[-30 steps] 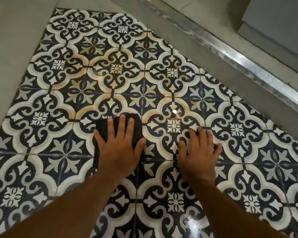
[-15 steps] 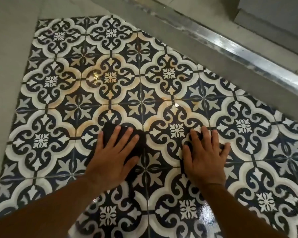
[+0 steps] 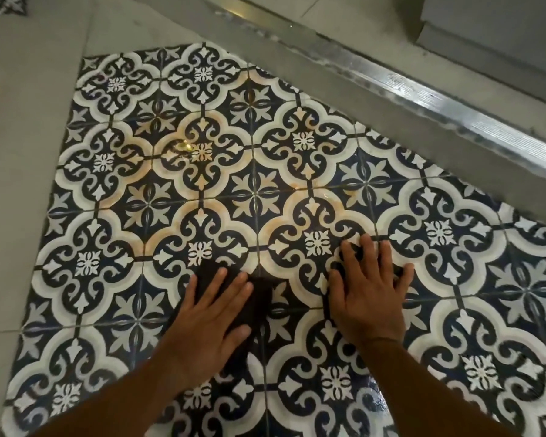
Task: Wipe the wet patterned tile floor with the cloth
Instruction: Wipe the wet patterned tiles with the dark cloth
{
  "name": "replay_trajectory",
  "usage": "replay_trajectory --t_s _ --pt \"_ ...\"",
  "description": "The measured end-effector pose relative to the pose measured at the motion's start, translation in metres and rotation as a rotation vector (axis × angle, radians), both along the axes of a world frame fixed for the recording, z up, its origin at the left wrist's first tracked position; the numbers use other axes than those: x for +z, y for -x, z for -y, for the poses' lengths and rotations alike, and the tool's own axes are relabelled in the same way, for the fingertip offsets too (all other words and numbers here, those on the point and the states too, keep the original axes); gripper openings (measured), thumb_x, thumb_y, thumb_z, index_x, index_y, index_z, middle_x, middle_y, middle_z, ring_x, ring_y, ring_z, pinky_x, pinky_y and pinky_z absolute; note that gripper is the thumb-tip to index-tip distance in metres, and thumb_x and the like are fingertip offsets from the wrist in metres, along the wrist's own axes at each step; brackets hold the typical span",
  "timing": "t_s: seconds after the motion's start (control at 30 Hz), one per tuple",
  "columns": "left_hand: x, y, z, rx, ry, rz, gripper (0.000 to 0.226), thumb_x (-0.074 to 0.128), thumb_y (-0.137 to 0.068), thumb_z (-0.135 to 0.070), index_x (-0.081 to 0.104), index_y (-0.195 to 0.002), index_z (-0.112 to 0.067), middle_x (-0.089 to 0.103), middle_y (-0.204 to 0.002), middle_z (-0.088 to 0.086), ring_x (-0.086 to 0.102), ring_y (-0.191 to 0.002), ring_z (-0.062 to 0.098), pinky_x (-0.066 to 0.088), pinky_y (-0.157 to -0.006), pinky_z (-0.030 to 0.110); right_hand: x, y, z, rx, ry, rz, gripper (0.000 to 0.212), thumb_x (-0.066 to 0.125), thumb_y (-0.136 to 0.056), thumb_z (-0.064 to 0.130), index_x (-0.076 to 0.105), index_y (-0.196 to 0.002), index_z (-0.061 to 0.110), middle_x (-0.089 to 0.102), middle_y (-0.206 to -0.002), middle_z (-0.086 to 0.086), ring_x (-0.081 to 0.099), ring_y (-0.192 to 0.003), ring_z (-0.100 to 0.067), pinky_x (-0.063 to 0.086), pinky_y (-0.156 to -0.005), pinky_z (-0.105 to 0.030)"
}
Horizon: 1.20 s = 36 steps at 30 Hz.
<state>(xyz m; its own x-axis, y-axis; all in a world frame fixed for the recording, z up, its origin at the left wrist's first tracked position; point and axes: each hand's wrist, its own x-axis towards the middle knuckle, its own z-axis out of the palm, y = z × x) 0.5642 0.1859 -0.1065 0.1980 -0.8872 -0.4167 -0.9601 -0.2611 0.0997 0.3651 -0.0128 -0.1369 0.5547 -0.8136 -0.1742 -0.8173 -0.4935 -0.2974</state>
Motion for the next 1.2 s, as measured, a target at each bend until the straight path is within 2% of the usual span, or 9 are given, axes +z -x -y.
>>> replay_trajectory --t_s 0.1,0.17,0.27,0.37,0.6,0.7,0.9,1.1,1.2 --pt "-0.004 -0.013 0.019 0.134 -0.043 0.068 0.066 -0.004 -0.090 -0.064 -0.020 -0.147 -0.034 -0.025 -0.156 -0.011 -0.033 -0.140 0.014 -0.019 -0.113 0.051 0.001 -0.001 0.001 0.005 -0.016 -0.021 0.061 0.017 -0.097 0.057 0.020 -0.153 0.033 0.001 -0.163 0.003 -0.014 -0.149 -0.020 -0.013 -0.114 -0.059" --pt "-0.008 -0.005 0.047 0.198 -0.007 0.073 0.066 -0.005 -0.090 -0.064 -0.022 -0.146 -0.033 -0.029 -0.155 -0.011 -0.036 -0.139 0.015 -0.020 -0.112 0.053 0.001 -0.002 0.001 0.004 -0.021 -0.023 0.060 0.019 -0.097 0.057 0.021 -0.153 0.034 0.001 -0.163 0.003 -0.017 -0.148 -0.019 -0.015 -0.114 -0.057" --pt "-0.012 0.023 0.080 0.203 0.064 0.064 0.065 0.000 -0.093 -0.062 -0.020 -0.147 -0.033 -0.023 -0.157 -0.009 -0.031 -0.141 0.019 -0.018 -0.111 0.056 0.002 -0.002 0.001 -0.002 -0.009 0.001 0.059 0.024 -0.097 0.054 0.028 -0.151 0.032 0.010 -0.164 0.000 -0.013 -0.149 -0.020 -0.017 -0.114 -0.055" --pt "-0.013 0.053 0.080 0.127 0.094 0.054 0.062 0.011 -0.097 -0.057 -0.001 -0.151 -0.029 -0.003 -0.162 -0.002 -0.004 -0.148 0.028 0.002 -0.113 0.063 0.000 -0.002 0.001 0.003 0.005 0.011 0.057 0.026 -0.098 0.052 0.031 -0.150 0.031 0.013 -0.163 -0.003 -0.009 -0.150 -0.022 -0.019 -0.114 -0.052" --pt "0.003 0.038 -0.019 -0.026 -0.033 0.097 0.061 0.022 -0.098 -0.058 0.020 -0.151 -0.027 0.025 -0.158 0.003 0.014 -0.145 0.030 0.012 -0.108 0.054 0.001 0.000 0.003 0.021 0.007 0.020 0.055 0.026 -0.098 0.051 0.033 -0.149 0.029 0.018 -0.162 -0.006 0.000 -0.150 -0.029 -0.010 -0.114 -0.061" --pt "0.003 0.011 -0.034 -0.016 -0.053 0.105 0.064 0.021 -0.098 -0.061 0.015 -0.152 -0.028 0.020 -0.159 0.004 0.004 -0.146 0.028 0.007 -0.110 0.052 -0.001 0.000 0.003 0.018 0.019 0.017 0.057 0.024 -0.098 0.054 0.033 -0.148 0.030 0.018 -0.162 -0.006 0.000 -0.150 -0.028 -0.009 -0.114 -0.061" --pt "-0.014 0.006 0.030 0.244 0.087 0.064 0.063 -0.001 -0.092 -0.066 -0.022 -0.145 -0.038 -0.019 -0.159 -0.007 -0.029 -0.142 0.020 -0.013 -0.114 0.058 -0.003 0.001 0.001 0.010 0.066 0.021 0.056 0.025 -0.098 0.054 0.034 -0.147 0.029 0.024 -0.160 -0.007 0.007 -0.149 -0.030 -0.003 -0.113 -0.065" --pt "-0.013 0.028 -0.019 -0.019 0.146 -0.014 0.062 0.017 -0.098 -0.061 0.006 -0.152 -0.033 -0.001 -0.162 -0.004 -0.010 -0.148 0.025 -0.001 -0.114 0.060 0.006 -0.002 0.000 0.002 0.026 -0.048 0.065 0.014 -0.096 0.058 0.028 -0.152 0.027 0.014 -0.163 -0.005 -0.001 -0.150 -0.024 -0.004 -0.116 -0.062" --pt "-0.012 -0.006 -0.079 -0.051 0.126 0.038 0.063 0.024 -0.098 -0.062 0.014 -0.152 -0.033 0.012 -0.161 -0.002 0.004 -0.148 0.027 0.007 -0.109 0.059 0.015 -0.008 -0.009 -0.066 0.028 -0.037 0.059 0.022 -0.099 0.052 0.033 -0.150 0.023 0.018 -0.162 -0.006 0.003 -0.150 -0.024 -0.003 -0.114 -0.066"
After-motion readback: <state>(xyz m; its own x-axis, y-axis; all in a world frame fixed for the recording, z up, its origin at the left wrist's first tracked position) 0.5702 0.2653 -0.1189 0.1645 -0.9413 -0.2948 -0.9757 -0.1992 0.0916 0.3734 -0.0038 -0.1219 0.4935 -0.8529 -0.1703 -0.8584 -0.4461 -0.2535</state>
